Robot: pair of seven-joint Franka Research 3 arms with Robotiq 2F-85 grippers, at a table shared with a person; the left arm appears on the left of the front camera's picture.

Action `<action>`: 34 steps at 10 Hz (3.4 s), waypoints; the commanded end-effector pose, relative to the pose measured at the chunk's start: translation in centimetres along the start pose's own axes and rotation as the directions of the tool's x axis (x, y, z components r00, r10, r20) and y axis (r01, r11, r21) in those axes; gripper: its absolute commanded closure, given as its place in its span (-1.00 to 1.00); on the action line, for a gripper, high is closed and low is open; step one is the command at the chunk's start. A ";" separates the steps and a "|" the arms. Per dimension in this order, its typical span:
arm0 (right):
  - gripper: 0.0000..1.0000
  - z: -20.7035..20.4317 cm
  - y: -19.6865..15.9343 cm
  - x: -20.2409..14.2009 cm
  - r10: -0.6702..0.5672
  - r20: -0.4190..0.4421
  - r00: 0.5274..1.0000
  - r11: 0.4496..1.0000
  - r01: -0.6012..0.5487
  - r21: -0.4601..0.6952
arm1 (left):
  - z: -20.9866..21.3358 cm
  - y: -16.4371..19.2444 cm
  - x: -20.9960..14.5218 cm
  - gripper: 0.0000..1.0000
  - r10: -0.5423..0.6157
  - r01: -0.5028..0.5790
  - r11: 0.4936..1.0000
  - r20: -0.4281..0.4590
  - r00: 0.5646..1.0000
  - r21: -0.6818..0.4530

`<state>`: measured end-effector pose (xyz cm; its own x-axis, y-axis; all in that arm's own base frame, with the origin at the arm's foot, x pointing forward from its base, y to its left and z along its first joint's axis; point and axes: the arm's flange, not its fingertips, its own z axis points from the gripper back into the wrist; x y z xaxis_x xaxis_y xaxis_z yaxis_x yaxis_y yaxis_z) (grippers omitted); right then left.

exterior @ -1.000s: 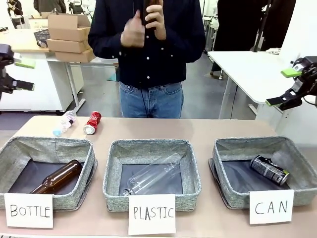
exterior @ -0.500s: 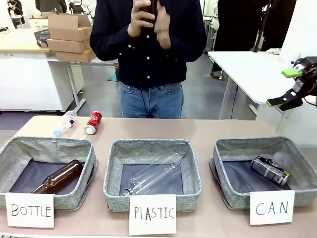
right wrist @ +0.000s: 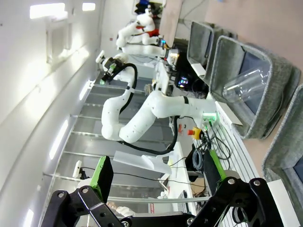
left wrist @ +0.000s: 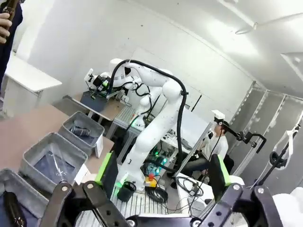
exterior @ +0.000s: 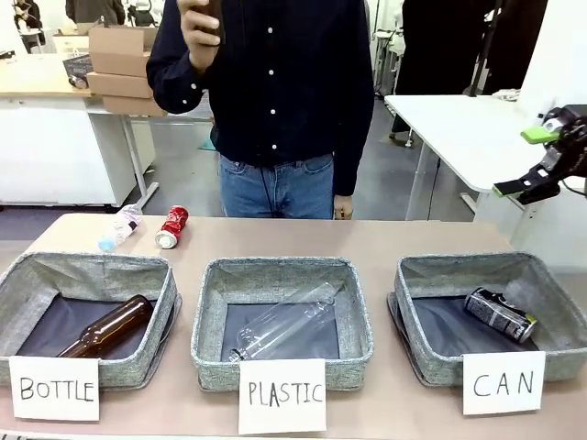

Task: Sort the can waste into the basket.
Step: Pick up the can waste from the table and place it in the right Fabric basket.

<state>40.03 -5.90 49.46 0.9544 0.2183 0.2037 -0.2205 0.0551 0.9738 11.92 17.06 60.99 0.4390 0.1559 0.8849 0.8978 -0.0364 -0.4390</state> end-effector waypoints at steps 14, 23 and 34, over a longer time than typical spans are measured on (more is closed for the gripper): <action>-1.00 0.2 0.2 -0.1 0.016 -0.013 1.000 1.000 -0.016 0.000 | -0.9 -1.6 0.9 -1.00 0.021 -0.019 0.999 -0.051 0.999 0.040; -1.00 0.2 0.2 -0.1 0.016 -0.013 1.000 1.000 -0.016 0.000 | -19.4 30.5 9.4 -1.00 0.575 -0.186 0.699 -0.387 0.721 0.690; -1.00 0.2 0.2 -0.1 0.016 -0.013 1.000 1.000 -0.016 0.000 | -22.7 47.2 -1.1 -1.00 0.685 -0.059 0.175 -0.078 0.725 0.983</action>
<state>40.03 -5.89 49.45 0.9542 0.2190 0.2036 -0.2206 0.0555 0.9738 53.33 -4.35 44.57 0.9249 -0.0469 0.3773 0.1842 0.9233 -0.3369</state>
